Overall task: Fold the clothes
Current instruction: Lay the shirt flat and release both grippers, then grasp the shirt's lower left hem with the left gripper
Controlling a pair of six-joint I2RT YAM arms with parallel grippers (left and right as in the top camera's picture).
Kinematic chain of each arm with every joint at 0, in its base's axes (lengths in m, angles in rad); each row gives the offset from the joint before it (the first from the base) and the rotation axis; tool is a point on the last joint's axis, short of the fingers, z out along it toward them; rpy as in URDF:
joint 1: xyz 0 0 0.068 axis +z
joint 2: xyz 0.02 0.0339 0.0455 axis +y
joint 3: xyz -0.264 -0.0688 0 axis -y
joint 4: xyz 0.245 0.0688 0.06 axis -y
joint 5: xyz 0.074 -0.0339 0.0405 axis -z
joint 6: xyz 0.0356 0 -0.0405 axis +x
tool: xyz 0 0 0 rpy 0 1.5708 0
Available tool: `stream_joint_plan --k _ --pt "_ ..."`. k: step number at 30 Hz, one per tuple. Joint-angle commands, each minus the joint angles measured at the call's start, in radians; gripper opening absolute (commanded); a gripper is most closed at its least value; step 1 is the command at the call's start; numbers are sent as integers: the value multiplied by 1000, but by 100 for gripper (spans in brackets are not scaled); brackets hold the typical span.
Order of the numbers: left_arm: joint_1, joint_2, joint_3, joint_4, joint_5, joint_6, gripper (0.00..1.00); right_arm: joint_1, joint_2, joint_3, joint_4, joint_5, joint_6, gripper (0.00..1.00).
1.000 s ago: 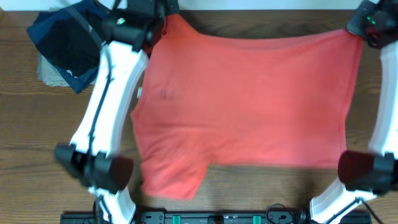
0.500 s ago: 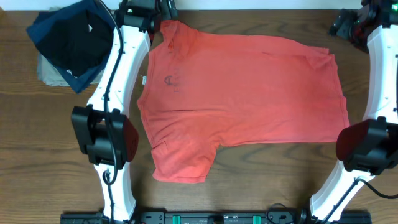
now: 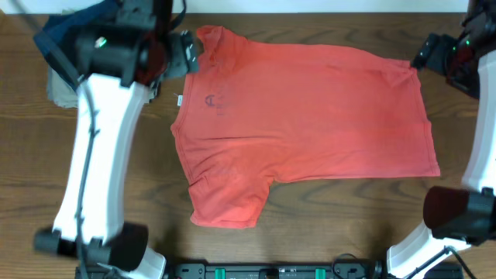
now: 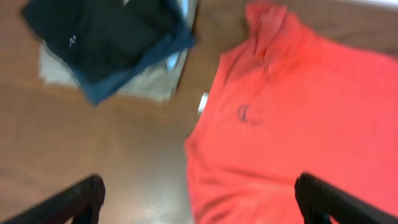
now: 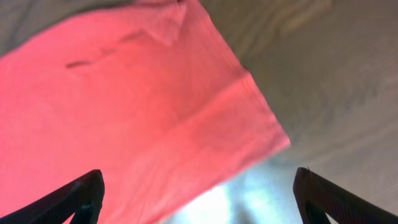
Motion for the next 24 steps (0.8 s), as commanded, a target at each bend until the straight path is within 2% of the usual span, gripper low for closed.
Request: stream_joint_plan --k 1,6,12,19,24 --pt "2 -63 6 -75 -2 -42 98 3 -43 10 -47 -12 50 95" --pt "2 -153 2 -233 -2 -100 98 21 -91 -14 -126 -15 40 99" --pt "2 -258 -89 -302 -2 -140 98 45 -185 -176 -121 -7 72 99" --pt "2 -459 -408 -232 8 -217 98 41 -295 -438 11 -1 72 99" --pt "2 -597 -721 -68 163 -218 98 42 -315 -583 95 -5 71 99"
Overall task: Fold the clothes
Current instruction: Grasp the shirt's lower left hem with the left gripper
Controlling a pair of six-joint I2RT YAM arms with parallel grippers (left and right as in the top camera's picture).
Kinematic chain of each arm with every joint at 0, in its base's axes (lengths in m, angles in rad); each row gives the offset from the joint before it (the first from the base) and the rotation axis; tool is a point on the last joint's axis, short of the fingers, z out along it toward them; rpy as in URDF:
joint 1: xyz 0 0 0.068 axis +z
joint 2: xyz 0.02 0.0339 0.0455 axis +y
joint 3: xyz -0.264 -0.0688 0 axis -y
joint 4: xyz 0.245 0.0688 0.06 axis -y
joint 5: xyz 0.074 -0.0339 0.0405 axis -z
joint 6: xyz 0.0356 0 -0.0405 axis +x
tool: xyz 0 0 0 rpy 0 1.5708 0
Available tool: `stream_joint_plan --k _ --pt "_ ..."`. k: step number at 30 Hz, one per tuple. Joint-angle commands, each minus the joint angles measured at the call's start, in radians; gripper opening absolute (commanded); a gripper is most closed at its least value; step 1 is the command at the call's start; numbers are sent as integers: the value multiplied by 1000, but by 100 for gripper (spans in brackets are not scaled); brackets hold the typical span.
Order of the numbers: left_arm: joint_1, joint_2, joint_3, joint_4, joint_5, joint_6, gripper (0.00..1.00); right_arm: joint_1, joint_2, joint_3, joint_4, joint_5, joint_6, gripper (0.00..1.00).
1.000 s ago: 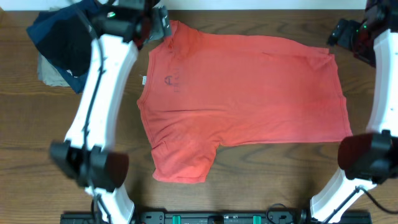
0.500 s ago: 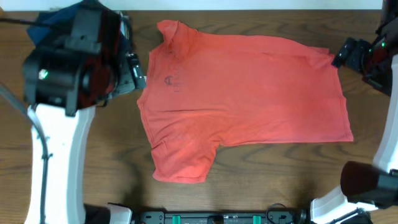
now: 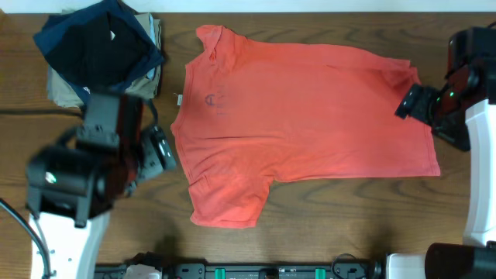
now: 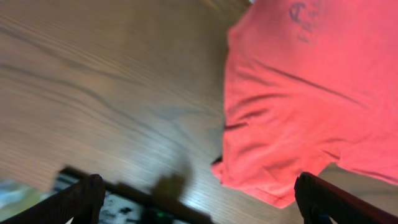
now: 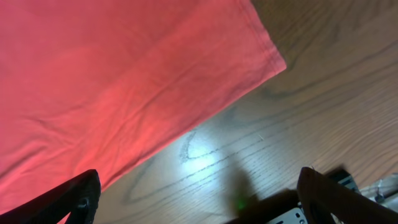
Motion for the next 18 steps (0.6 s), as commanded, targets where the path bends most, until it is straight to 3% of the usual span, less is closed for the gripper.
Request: stream_joint_plan --k 1,10,15,18 --pt "2 -58 -179 72 132 -25 98 2 -18 -90 42 3 14 99" --pt "2 -33 -634 314 204 -47 98 2 -18 -312 206 -39 13 99" --pt "2 29 -715 413 204 -67 100 2 -18 -351 227 -38 13 99" --pt "2 72 -716 424 224 -65 94 2 -18 -352 228 -39 14 99"
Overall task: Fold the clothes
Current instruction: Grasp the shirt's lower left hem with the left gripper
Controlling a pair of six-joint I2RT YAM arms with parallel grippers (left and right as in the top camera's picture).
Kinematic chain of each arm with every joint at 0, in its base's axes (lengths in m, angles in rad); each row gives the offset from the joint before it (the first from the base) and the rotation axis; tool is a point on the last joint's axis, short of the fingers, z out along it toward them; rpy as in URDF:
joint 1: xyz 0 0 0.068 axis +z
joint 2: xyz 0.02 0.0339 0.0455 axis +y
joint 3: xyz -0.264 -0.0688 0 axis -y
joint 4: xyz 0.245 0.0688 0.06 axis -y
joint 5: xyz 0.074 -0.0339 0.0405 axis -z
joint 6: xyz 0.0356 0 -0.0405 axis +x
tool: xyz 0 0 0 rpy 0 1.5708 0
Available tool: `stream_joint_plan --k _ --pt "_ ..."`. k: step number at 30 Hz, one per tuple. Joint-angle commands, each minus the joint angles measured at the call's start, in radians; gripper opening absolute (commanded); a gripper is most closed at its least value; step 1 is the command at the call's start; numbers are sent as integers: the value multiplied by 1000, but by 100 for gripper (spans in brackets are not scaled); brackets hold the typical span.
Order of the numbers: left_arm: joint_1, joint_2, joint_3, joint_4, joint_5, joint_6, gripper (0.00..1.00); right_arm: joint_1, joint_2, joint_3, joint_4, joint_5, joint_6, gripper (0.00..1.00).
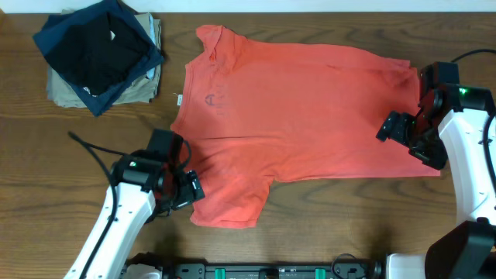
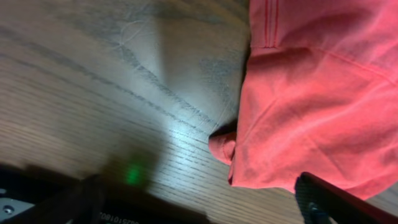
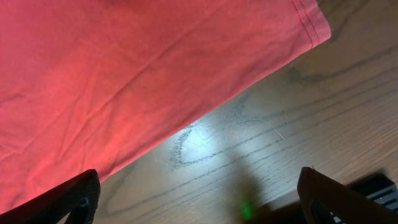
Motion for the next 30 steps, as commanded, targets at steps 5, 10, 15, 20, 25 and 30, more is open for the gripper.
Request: stream_joint_plan --k 5,10,15,20,25,30 --pt "2 116 -3 46 61 33 92 2 -13 -5 21 -31 14 99" --pt "2 192 -3 84 65 37 85 2 -13 -5 29 -50 13 99" --pt "-15 238 -3 90 72 37 76 2 -13 -5 35 -47 10 99" --pt "-84 260 -3 127 90 36 77 2 -13 -6 46 -48 11 99" --pt "-122 282 -3 174 94 11 77 2 -13 -6 43 -48 10 99" --pt "-117 314 -8 181 90 10 76 2 -13 -6 35 -48 -17 99"
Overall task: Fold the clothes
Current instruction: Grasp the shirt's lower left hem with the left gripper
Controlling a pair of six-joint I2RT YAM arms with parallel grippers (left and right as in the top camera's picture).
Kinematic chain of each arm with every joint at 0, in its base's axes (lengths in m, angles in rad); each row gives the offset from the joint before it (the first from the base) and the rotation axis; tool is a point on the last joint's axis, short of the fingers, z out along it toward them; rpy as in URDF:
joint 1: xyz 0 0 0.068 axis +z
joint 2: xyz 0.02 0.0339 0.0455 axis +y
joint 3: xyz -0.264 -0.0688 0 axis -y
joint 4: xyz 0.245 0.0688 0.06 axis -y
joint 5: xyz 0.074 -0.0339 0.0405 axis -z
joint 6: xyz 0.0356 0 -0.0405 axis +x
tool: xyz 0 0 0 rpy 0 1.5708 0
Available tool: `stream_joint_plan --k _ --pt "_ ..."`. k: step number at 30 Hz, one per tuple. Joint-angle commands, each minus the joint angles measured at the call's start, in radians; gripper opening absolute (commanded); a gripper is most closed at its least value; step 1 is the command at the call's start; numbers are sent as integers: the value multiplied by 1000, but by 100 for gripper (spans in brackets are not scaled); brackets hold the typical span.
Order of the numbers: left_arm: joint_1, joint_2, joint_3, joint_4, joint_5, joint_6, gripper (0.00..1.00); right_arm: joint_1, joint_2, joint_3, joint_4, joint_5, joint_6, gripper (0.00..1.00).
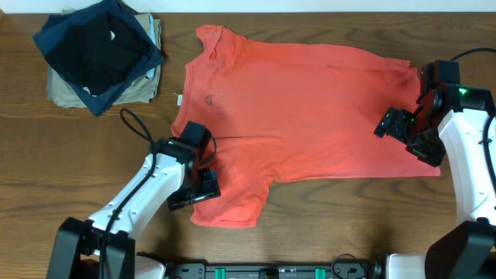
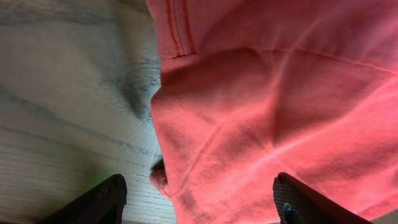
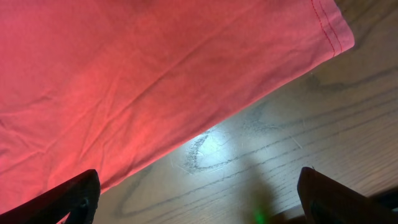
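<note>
A red-orange T-shirt (image 1: 310,108) lies spread flat on the wooden table (image 1: 93,155), collar to the left and hem to the right. My left gripper (image 1: 203,186) is low over the near sleeve (image 2: 261,112), open, its fingers (image 2: 93,200) wide apart with the sleeve's edge between them. My right gripper (image 1: 425,151) is at the near hem corner (image 3: 329,28). It is open over bare wood (image 3: 261,155), just off the shirt's side edge, with nothing between its fingers (image 3: 68,199).
A stack of folded clothes (image 1: 97,50), dark blue on top of beige, sits at the far left corner. A black cable (image 1: 132,124) loops from the left arm onto the wood left of the shirt.
My left gripper has moved right, from the wood just beside the near sleeve to over the sleeve's edge. The right gripper has shifted only slightly at the near hem corner. The shirt lies as before.
Both grippers were open at the far side, the left by the collar and stack, the right at the far hem corner. Then both were nearer me, beside the shirt. Then the left was low beside the near sleeve, the right near the hem's near corner, as now.
</note>
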Motion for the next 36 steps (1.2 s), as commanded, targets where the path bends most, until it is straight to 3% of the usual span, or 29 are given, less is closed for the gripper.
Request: stream_joint_plan --k 1,5,9,14,18,22,24,36 --pt "3 26 -16 5 2 -8 76 2 -13 -5 -1 1 -16 99" --pt "3 30 -56 36 2 -8 74 2 -13 -5 3 1 -15 99" --pt "3 30 -65 41 2 -8 61 2 -13 -5 10 1 -15 99" --pt "3 30 -68 48 2 -8 60 2 -13 -5 10 0 -15 99" --pt "3 30 -85 60 2 -8 33 2 -13 -5 10 0 -14 99" --pt "3 30 -87 71 2 0 12 2 -13 -5 10 7 -15 99" --pt "3 30 -87 77 2 0 6 2 -13 -5 10 29 -14 99" --pt "3 30 -87 93 -29 19 6 -101 -10 -10 79 163 76 99"
